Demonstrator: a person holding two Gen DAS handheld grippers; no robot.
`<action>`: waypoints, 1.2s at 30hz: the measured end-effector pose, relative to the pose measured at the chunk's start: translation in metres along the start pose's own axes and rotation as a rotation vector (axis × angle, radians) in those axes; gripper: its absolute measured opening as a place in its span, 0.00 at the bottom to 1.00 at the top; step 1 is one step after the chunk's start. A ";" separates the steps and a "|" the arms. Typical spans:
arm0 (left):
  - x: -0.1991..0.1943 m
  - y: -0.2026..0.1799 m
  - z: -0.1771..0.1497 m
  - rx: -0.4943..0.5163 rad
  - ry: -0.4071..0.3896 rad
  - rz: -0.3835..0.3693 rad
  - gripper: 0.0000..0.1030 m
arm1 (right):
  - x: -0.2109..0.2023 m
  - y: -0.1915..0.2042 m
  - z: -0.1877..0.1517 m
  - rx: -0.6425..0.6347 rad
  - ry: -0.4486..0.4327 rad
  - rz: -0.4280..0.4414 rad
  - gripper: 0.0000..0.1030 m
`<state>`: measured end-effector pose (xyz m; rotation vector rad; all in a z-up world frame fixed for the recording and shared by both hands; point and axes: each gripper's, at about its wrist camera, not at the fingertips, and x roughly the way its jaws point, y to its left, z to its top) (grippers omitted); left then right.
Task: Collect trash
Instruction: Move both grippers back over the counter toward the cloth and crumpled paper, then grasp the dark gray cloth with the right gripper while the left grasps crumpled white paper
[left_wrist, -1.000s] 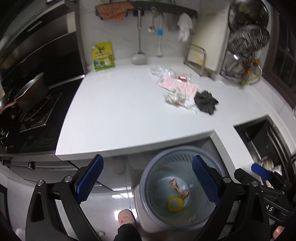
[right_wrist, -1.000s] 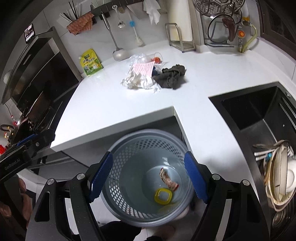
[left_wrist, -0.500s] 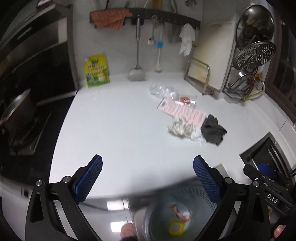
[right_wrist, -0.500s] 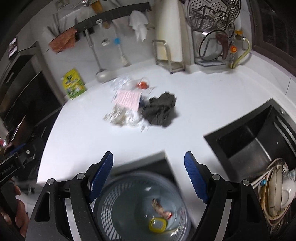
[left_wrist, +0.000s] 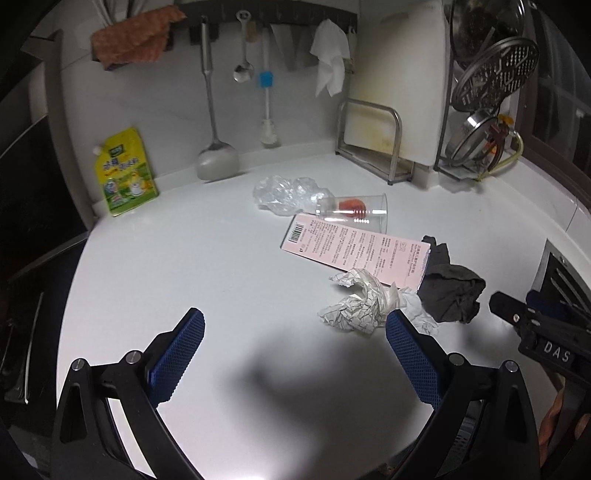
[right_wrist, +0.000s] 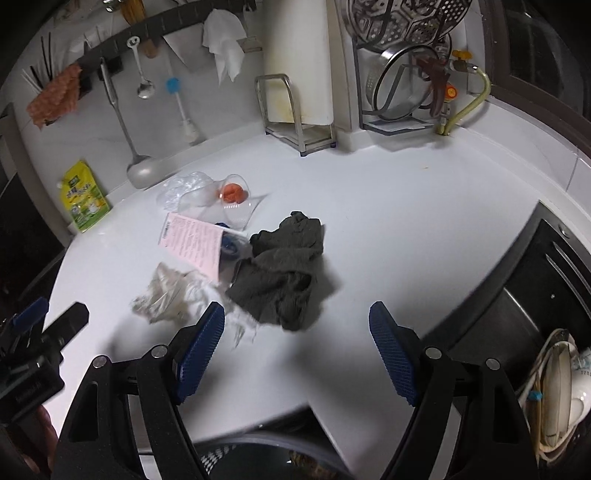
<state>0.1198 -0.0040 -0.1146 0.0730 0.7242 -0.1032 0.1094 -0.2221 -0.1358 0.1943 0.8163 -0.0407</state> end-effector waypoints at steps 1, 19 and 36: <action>0.006 -0.001 0.001 0.008 0.003 -0.004 0.94 | 0.006 0.000 0.003 0.000 0.003 0.000 0.75; 0.049 0.004 0.001 -0.004 0.065 -0.063 0.94 | 0.090 0.005 0.027 -0.029 0.090 -0.001 0.75; 0.047 -0.005 0.002 -0.008 0.060 -0.155 0.94 | 0.068 -0.023 0.030 0.065 0.030 0.002 0.27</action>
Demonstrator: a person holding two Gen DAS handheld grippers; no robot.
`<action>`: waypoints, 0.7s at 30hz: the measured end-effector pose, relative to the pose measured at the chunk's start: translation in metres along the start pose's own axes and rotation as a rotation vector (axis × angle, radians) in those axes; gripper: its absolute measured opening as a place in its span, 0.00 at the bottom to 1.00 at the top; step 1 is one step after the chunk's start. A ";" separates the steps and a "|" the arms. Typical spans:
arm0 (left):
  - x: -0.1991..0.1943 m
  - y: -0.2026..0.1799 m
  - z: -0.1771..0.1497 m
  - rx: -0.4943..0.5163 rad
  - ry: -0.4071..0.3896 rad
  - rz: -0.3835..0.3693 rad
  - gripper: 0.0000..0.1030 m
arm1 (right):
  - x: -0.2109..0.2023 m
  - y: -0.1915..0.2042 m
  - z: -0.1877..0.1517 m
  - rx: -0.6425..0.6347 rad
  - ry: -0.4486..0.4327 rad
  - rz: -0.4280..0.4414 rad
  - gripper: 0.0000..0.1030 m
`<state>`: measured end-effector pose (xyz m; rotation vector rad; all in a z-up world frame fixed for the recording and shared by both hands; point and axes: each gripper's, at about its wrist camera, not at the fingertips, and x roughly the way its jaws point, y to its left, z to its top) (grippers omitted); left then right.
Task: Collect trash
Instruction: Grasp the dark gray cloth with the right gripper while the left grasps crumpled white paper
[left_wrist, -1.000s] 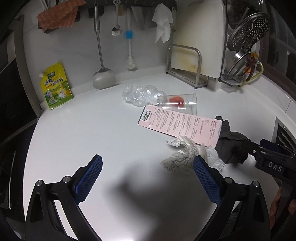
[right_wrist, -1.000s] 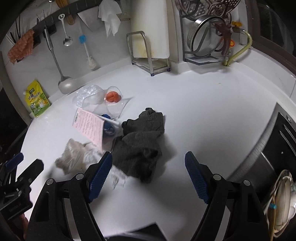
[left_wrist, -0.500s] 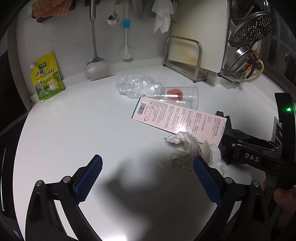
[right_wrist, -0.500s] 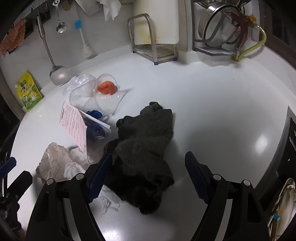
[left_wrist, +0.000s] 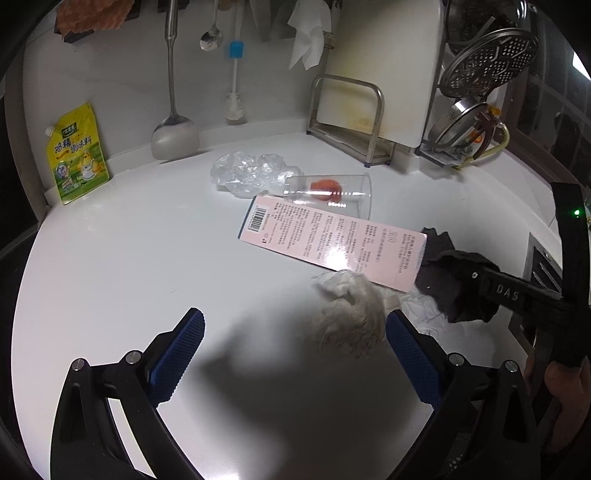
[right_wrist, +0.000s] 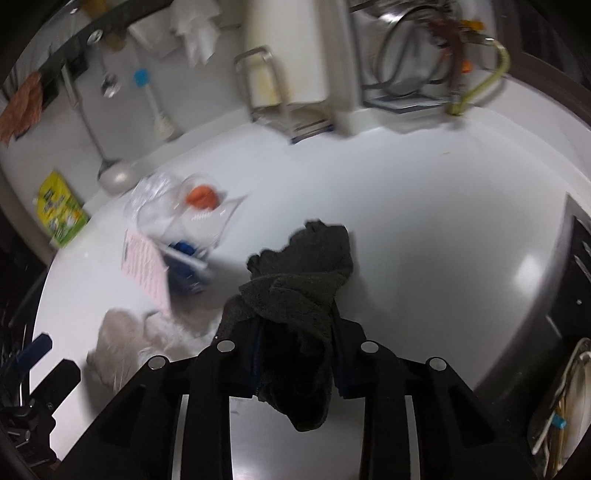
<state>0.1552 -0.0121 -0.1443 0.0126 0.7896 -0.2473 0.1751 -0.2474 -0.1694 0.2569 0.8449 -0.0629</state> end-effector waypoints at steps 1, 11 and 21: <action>0.001 -0.001 0.001 0.002 0.003 -0.004 0.94 | -0.004 -0.004 0.001 0.012 -0.008 -0.006 0.27; 0.016 -0.015 -0.006 -0.006 0.056 -0.050 0.94 | -0.040 -0.039 -0.010 0.101 -0.040 -0.044 0.27; 0.040 -0.026 -0.015 0.063 0.112 -0.007 0.59 | -0.053 -0.031 -0.041 0.098 -0.004 -0.046 0.27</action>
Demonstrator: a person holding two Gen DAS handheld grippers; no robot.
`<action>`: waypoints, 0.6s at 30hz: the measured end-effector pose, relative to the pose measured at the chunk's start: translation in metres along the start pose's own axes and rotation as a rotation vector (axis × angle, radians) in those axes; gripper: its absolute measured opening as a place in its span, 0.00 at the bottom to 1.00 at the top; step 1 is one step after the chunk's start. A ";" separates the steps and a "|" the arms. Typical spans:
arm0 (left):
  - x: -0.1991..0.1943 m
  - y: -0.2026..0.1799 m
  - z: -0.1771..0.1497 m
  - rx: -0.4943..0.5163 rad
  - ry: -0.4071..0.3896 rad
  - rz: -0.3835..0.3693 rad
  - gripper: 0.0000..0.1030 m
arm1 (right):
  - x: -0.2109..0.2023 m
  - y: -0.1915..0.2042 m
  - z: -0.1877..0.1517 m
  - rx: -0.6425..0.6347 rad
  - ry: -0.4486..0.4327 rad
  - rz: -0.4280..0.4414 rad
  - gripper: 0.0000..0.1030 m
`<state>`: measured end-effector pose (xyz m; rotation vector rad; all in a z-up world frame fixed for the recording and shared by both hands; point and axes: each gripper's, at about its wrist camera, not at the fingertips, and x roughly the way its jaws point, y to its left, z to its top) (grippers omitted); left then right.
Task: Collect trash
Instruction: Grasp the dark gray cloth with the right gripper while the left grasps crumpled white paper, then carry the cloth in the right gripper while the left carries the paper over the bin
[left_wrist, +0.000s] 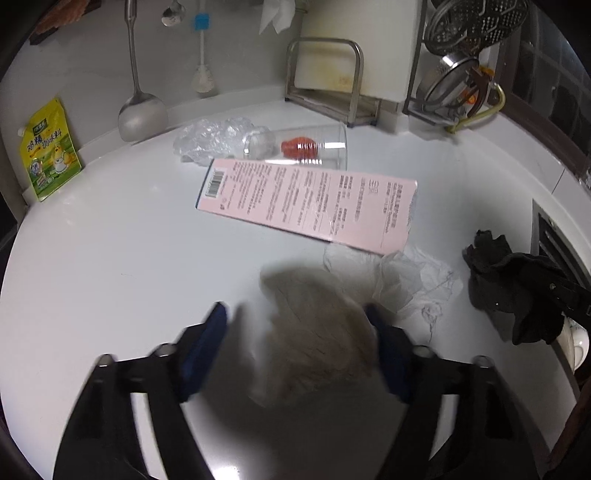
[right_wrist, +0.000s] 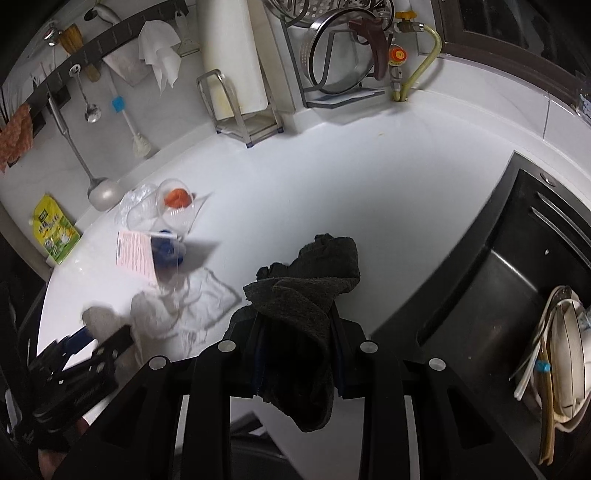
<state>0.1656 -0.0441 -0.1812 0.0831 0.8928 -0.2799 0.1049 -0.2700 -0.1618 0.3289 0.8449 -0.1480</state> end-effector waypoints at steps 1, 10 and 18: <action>0.001 0.001 -0.001 0.000 0.013 -0.006 0.51 | -0.001 0.000 -0.003 -0.001 0.003 0.000 0.27; -0.023 0.009 -0.004 -0.013 0.015 -0.013 0.34 | -0.022 0.002 -0.012 0.001 0.007 0.019 0.26; -0.065 0.006 -0.008 -0.014 -0.002 -0.004 0.34 | -0.053 0.011 -0.024 -0.039 0.018 0.056 0.26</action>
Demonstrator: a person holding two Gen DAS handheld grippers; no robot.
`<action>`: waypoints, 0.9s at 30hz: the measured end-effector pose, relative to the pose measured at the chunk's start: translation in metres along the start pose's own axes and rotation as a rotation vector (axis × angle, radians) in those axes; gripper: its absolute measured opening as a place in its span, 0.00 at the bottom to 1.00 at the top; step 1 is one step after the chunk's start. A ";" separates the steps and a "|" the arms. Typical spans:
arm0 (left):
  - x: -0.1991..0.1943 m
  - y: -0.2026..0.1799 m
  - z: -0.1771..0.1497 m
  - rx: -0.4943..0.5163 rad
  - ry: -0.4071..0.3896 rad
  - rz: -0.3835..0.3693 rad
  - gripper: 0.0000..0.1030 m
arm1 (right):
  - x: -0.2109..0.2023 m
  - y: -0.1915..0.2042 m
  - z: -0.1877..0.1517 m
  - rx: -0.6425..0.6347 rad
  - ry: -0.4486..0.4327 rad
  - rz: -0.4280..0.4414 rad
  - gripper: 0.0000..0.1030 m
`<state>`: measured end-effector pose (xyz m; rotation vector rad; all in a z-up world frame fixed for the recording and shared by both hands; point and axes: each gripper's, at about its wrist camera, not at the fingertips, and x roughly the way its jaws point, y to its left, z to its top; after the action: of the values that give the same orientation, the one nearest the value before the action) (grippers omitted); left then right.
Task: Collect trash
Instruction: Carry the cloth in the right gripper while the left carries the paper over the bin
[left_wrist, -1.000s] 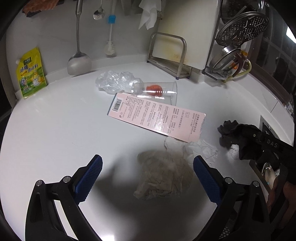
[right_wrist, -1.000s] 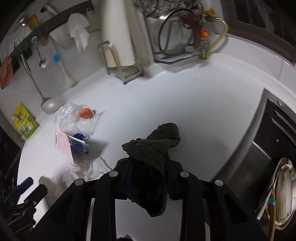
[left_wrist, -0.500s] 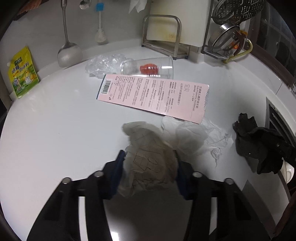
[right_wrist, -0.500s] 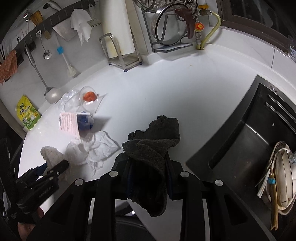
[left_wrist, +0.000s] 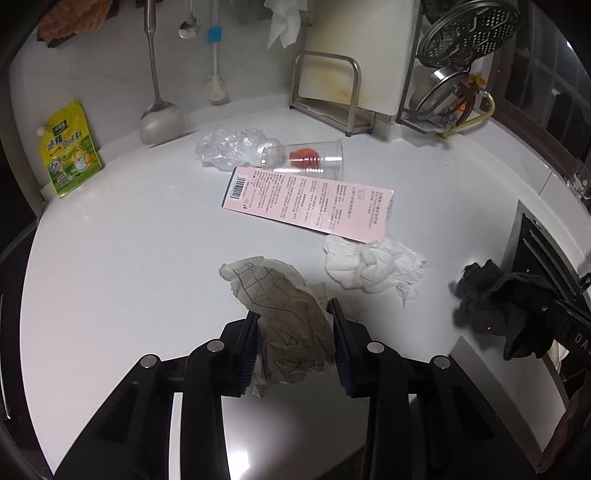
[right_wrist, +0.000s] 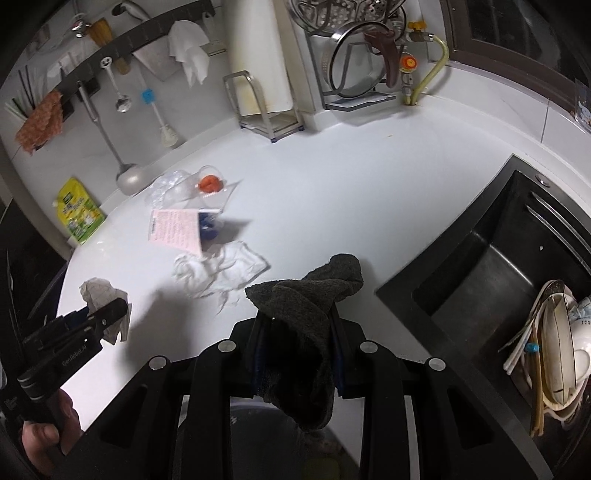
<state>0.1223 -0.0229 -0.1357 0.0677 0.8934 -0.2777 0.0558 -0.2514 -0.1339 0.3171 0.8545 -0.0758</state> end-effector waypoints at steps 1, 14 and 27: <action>-0.006 -0.001 -0.002 0.000 -0.003 0.001 0.34 | -0.004 0.001 -0.002 -0.003 0.003 0.007 0.26; -0.058 -0.032 -0.056 0.002 0.043 -0.005 0.34 | -0.058 0.005 -0.055 -0.085 0.054 0.083 0.26; -0.089 -0.064 -0.107 -0.002 0.081 -0.003 0.34 | -0.084 -0.011 -0.118 -0.143 0.159 0.132 0.26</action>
<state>-0.0290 -0.0475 -0.1306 0.0763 0.9742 -0.2786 -0.0876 -0.2309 -0.1457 0.2468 0.9887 0.1342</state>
